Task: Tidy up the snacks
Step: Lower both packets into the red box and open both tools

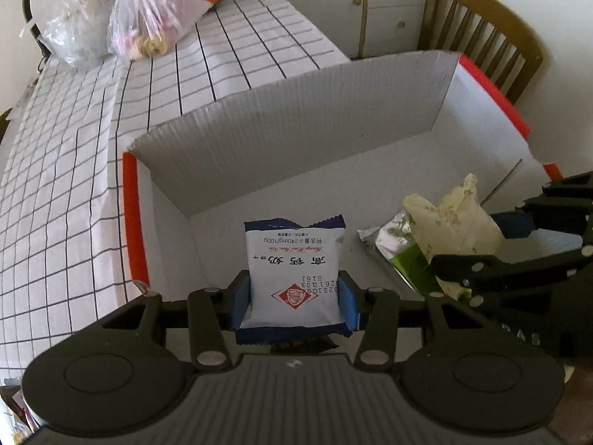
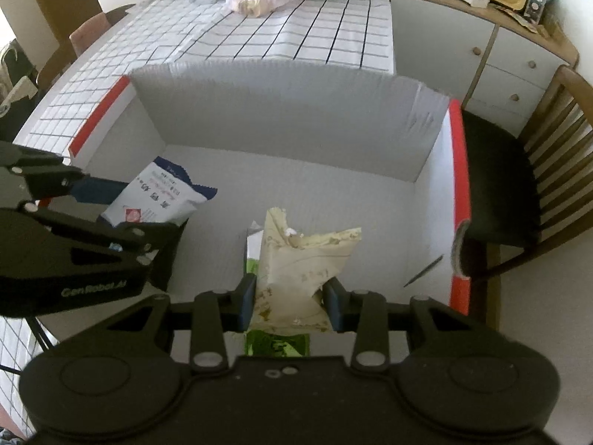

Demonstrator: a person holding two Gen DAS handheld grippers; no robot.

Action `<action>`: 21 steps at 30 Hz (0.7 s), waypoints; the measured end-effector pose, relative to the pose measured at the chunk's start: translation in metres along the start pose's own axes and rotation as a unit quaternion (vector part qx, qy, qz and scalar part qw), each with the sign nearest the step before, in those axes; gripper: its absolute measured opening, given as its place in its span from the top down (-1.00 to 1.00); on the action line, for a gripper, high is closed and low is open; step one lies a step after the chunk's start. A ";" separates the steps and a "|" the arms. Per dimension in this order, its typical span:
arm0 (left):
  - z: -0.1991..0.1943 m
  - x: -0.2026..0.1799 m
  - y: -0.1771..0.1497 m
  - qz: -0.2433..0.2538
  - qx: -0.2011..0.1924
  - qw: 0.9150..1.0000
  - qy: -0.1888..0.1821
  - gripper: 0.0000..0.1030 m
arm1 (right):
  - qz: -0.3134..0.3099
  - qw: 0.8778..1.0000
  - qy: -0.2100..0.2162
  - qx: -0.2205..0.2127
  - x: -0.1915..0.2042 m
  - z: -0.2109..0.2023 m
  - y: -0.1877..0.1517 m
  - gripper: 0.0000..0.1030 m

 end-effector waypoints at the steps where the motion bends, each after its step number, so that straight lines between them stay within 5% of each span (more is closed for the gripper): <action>1: 0.002 0.000 -0.001 -0.001 0.003 1.000 0.001 0.06 | -0.002 1.000 0.000 0.002 0.000 0.001 -0.001 0.28; 12: -0.002 -0.005 -0.003 -0.004 -0.003 1.000 -0.004 0.06 | -0.006 1.000 0.000 -0.005 0.003 -0.004 -0.004 0.10; 21: -0.030 0.001 -0.009 -0.016 -0.031 0.999 -0.013 -0.06 | 0.006 0.999 0.010 -0.051 0.005 -0.037 -0.003 -0.06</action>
Point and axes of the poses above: each gripper's, at about its wrist camera, not at the fingertips, and z roughly the way its jaws point, x to its left, y to its top, the point moved 4 cm from there along z, roughly the way its jaws point, and after that the axes turned 8 degrees about -z, right-handed, at the moved point
